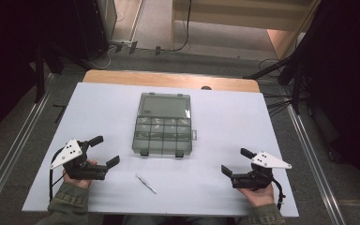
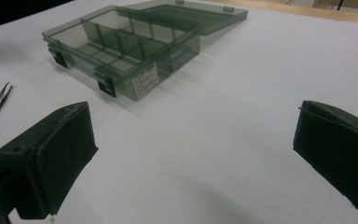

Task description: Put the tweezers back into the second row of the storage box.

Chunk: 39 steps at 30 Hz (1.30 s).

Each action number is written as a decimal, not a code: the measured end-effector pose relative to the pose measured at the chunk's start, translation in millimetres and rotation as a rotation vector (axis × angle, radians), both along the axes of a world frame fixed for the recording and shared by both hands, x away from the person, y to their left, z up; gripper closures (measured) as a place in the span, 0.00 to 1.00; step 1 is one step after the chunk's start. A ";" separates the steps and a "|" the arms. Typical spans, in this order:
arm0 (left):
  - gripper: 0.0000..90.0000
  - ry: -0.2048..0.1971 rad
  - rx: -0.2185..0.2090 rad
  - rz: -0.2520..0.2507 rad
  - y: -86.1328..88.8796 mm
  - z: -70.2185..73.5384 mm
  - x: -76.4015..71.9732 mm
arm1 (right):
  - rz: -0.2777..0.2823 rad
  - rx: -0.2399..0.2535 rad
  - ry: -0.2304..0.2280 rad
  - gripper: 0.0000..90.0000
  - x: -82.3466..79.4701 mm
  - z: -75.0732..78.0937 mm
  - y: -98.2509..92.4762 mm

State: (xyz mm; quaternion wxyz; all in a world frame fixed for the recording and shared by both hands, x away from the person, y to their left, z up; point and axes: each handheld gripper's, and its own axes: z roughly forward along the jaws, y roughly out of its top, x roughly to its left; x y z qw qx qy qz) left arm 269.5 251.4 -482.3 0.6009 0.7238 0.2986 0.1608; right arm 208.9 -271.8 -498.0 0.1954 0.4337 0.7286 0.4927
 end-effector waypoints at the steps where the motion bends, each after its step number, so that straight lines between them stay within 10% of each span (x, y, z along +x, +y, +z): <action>1: 0.00 0.001 0.000 0.000 0.1 0.0 0.0 | 0.002 -0.008 0.002 0.00 0.5 -0.1 1.7; 39: 0.00 -0.006 -0.007 0.008 1.6 1.1 -0.5 | 0.335 -0.190 0.161 0.00 13.6 14.2 107.4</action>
